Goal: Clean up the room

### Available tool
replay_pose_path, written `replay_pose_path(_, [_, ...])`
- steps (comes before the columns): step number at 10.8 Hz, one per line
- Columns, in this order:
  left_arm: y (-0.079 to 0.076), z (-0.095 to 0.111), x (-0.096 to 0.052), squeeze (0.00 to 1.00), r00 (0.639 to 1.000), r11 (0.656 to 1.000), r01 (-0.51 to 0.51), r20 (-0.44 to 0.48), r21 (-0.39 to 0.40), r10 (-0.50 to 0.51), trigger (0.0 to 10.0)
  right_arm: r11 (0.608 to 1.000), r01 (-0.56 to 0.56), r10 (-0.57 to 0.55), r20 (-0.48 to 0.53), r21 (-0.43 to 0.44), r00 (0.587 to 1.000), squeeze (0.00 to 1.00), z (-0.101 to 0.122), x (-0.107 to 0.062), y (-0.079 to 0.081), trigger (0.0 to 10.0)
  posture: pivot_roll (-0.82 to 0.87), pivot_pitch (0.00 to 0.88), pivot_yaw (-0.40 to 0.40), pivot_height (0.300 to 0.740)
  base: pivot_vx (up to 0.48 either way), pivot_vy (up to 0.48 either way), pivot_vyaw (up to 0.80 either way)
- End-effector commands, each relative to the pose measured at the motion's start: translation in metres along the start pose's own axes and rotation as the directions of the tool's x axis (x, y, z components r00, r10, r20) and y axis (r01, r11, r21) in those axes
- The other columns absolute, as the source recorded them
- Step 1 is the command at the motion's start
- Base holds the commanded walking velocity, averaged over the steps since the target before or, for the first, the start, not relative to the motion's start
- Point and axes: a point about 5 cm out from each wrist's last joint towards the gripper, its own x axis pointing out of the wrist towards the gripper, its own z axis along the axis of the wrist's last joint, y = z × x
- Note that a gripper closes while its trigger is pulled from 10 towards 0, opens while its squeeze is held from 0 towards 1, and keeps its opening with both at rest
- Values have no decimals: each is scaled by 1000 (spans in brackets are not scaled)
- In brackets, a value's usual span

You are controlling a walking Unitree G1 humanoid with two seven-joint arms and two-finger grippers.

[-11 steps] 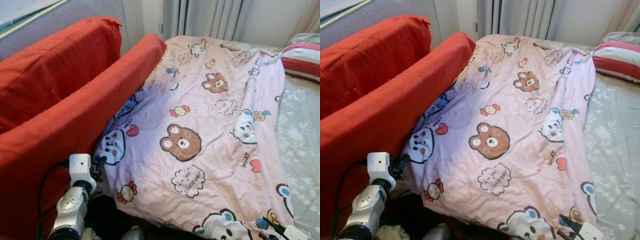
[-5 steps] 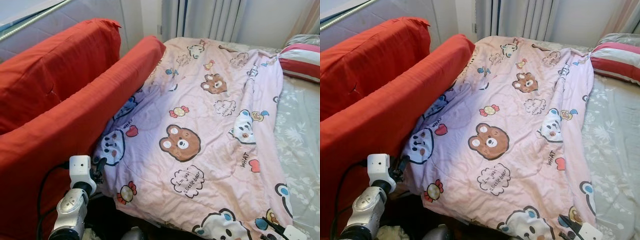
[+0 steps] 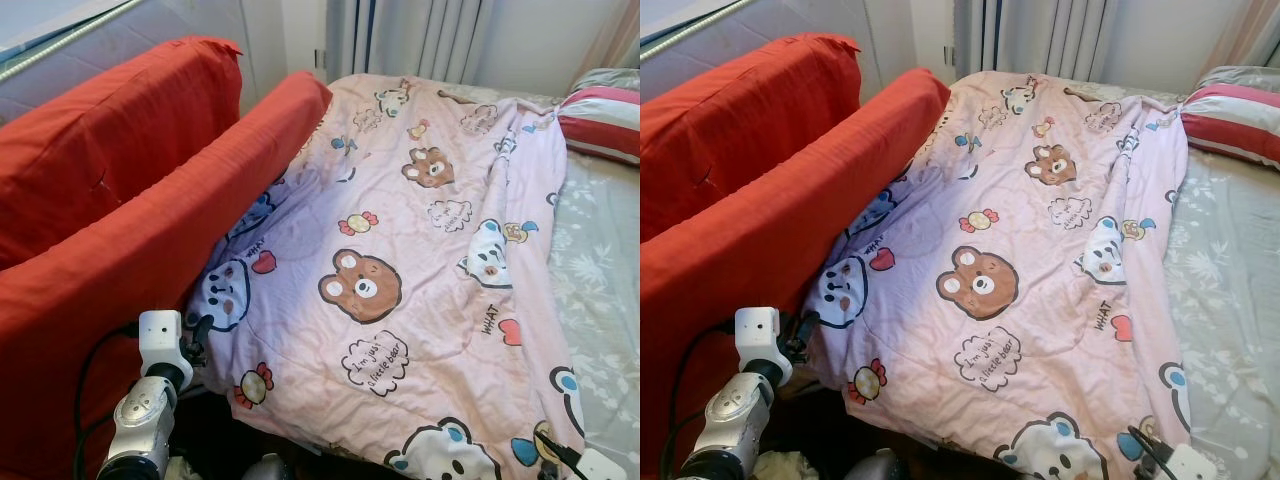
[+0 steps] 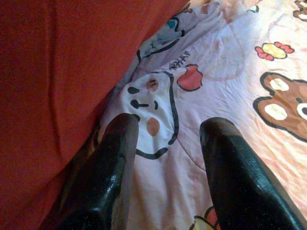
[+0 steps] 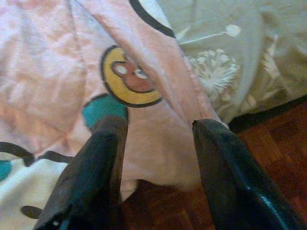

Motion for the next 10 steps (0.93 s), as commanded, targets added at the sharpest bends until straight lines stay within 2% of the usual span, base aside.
replay_pose_path(1, [7, -4, -2, 0, 1000, 1000, -22, -17, 6, 22, 10000, 1000, -9, 9, -8, -9, 1000, 0, -2, -1, 2, 10000, 171, 101, 10, 696, 0, 0, 0])
replay_pose_path(4, [10, -23, -11, 0, 993, 999, -50, -109, -4, 49, 10000, 995, -83, 79, -65, -60, 995, 0, -7, -1, 19, 10000, 174, 93, 10, 740, 0, 0, 0])
replay_pose_path(6, [19, -45, -24, 0, 966, 991, -130, -227, -21, 122, 10000, 976, -190, 178, -114, -103, 977, 0, -12, -3, 35, 10000, 177, 82, 5, 740, 0, 0, 0])
replay_pose_path(7, [19, -62, -34, 0, 937, 984, -169, -318, -49, 145, 10000, 962, -227, 204, -153, -155, 967, 0, -17, -5, 41, 10000, 175, 56, -4, 740, 0, 0, 0])
replay_pose_path(8, [15, -84, -50, 0, 889, 983, -180, -433, -32, 148, 10000, 929, -281, 227, -229, -241, 947, 0, -28, -9, 47, 10000, 181, 25, -7, 740, 0, 0, 0])
replay_pose_path(10, [14, -109, -73, 0, 814, 971, -239, -551, -32, 182, 10000, 878, -356, 274, -272, -320, 922, 0, -32, -12, 58, 10000, 193, 0, -28, 740, 0, 0, 0])
